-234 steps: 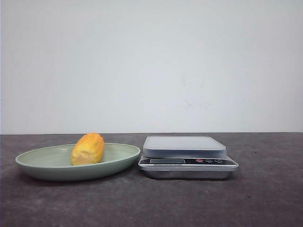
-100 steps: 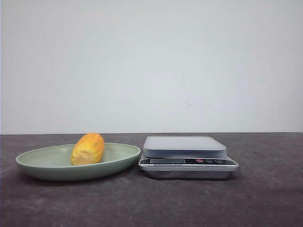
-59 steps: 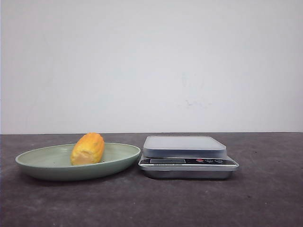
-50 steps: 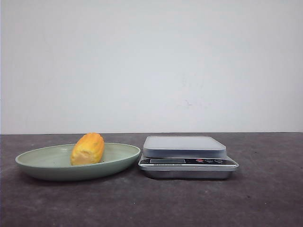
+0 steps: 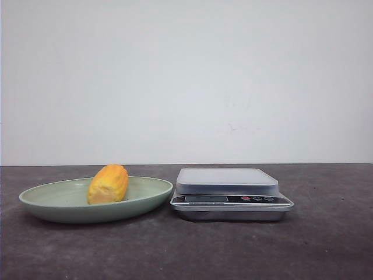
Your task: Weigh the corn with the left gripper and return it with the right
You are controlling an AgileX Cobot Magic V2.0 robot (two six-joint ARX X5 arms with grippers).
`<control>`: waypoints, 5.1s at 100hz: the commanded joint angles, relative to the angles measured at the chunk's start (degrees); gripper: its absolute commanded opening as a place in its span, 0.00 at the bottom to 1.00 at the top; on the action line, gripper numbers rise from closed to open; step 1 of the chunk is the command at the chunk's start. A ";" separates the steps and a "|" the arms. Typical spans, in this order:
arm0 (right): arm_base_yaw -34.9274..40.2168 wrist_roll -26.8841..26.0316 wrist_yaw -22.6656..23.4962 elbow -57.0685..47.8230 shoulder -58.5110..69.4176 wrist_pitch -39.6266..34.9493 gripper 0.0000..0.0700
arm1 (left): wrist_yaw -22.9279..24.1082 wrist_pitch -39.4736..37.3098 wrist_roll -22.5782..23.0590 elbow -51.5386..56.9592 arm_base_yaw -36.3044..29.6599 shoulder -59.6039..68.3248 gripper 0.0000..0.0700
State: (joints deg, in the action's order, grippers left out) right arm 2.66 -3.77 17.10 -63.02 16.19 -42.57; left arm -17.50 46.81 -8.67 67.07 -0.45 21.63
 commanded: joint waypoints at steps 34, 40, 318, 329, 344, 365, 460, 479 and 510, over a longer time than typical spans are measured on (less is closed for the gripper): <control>0.09 -2.27 1.51 -0.81 0.33 -4.24 1.00 | -2.47 5.88 -0.70 0.74 0.00 0.46 0.85; 0.09 -2.27 1.51 -0.79 0.33 -4.74 1.00 | -2.45 6.80 -1.46 0.63 0.00 0.79 0.72; 0.09 -10.38 2.38 -0.79 0.48 -21.14 0.51 | -7.93 -41.00 -28.79 2.12 -24.81 56.89 0.02; 0.09 -10.38 2.38 -0.79 0.48 -20.35 0.51 | -7.93 -41.99 -29.46 6.25 -26.25 57.37 0.02; 0.09 -10.36 2.36 -0.79 0.48 -19.93 0.51 | -7.89 -39.74 -26.43 13.25 -29.22 61.05 0.02; 0.09 -10.38 2.36 -0.79 0.48 -19.96 0.51 | -5.44 -28.92 -20.39 23.85 -31.98 70.40 0.02; 0.09 -13.90 3.37 -0.79 0.46 -23.02 0.51 | 5.44 -13.57 -21.07 27.41 -38.56 94.99 0.04; 0.09 -13.88 3.91 -0.79 0.46 -23.28 0.51 | 3.67 -12.87 -21.84 27.41 -38.53 94.99 0.05; 0.09 -13.79 5.51 -0.79 0.46 -23.23 0.51 | 1.81 -10.36 -22.47 27.43 -38.60 94.99 0.74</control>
State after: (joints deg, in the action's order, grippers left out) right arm 2.66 -16.99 21.63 -63.00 16.29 -66.19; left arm -15.38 36.14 -30.92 93.06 -38.50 115.18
